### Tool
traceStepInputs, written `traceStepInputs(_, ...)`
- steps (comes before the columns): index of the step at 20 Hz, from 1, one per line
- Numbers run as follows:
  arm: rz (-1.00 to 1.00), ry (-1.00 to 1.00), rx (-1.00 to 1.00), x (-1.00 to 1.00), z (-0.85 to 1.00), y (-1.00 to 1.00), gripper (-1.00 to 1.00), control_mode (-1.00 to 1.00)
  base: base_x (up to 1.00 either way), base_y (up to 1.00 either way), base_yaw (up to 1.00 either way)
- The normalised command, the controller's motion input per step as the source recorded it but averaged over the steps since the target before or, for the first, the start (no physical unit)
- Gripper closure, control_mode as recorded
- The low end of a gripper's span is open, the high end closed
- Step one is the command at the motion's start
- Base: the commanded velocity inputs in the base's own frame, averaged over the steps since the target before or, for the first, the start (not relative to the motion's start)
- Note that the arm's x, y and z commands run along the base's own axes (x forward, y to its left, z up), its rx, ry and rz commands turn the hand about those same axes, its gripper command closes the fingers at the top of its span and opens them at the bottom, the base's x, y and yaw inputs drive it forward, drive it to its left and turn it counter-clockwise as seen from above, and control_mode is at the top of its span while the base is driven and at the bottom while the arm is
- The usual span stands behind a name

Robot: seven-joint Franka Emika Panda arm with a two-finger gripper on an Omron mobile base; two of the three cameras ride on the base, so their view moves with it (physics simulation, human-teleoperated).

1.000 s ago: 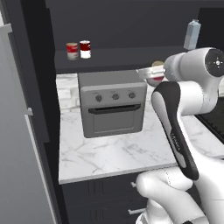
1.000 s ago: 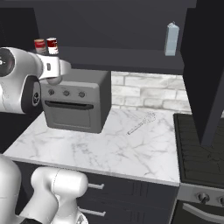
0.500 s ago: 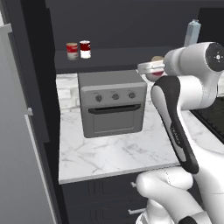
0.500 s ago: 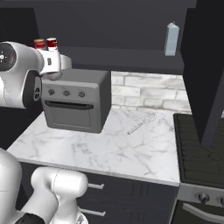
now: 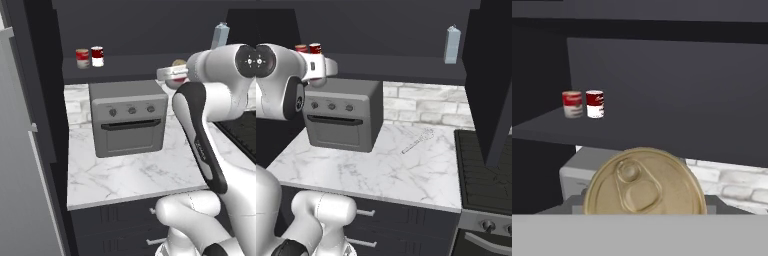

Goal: Pick the cans from the counter and place them in their designated side in the cabinet.

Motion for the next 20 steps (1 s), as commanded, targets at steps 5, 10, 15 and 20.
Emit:
traceStepInputs(5, 0.01, -0.01, 0.00, 0.09, 0.05, 0.05, 1.00, -1.00, 0.00, 0.00, 0.00)
traceStepInputs(10, 0.01, 0.00, 0.00, 0.13, 0.01, 0.09, 1.00, -1.00, 0.00, 0.00, 0.00)
traceStepInputs(15, 0.01, 0.00, 0.00, 0.16, 0.00, 0.11, 1.00, -1.00, 0.00, 0.00, 0.00)
traceStepInputs(20, 0.02, 0.00, 0.00, 0.19, 0.00, 0.10, 1.00, -1.00, 0.00, 0.00, 0.00)
